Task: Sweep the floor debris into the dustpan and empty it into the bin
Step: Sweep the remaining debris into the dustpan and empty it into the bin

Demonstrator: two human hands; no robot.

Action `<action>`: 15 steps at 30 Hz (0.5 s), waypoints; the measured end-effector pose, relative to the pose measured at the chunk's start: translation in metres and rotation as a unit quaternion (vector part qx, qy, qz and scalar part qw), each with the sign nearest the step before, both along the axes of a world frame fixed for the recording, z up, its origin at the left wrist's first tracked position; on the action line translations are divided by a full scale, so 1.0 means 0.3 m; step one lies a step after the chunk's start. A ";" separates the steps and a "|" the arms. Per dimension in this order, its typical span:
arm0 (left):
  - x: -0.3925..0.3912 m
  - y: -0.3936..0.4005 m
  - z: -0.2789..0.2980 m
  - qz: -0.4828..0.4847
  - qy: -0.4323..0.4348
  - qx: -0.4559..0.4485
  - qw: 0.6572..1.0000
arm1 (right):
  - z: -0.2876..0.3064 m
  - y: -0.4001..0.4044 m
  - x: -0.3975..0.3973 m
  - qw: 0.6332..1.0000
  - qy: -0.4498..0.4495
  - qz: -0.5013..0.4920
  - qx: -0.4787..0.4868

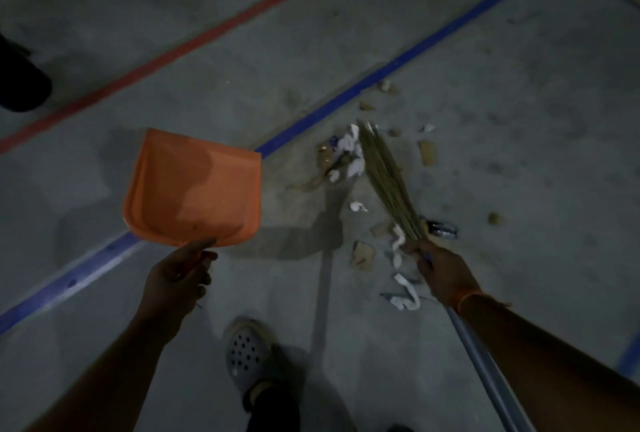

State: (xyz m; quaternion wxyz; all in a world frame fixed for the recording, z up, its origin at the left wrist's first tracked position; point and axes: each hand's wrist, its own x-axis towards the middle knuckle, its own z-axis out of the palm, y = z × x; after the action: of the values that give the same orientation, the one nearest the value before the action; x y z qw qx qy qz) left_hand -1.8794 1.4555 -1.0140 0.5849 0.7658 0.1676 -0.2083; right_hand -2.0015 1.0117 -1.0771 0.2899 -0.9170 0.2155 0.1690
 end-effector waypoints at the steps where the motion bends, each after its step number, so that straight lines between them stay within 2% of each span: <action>1: -0.044 -0.040 0.000 -0.002 0.004 0.002 1.000 | 0.005 -0.038 -0.063 1.000 -0.003 -0.004 -0.001; 9: -0.371 -0.312 0.004 -0.076 0.031 0.021 0.996 | 0.075 -0.269 -0.648 0.997 0.012 -0.082 -0.001; 15: -0.469 -0.419 0.001 -0.152 0.017 -0.002 0.988 | 0.099 -0.231 -0.960 0.982 0.074 -0.172 0.029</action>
State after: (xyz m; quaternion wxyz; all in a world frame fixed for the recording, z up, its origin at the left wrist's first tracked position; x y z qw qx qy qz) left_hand -2.0201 1.3298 -1.0138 0.5453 0.7774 0.0584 -0.3081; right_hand -2.2896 0.9424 -1.0474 0.3241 -0.8425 0.3863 0.1897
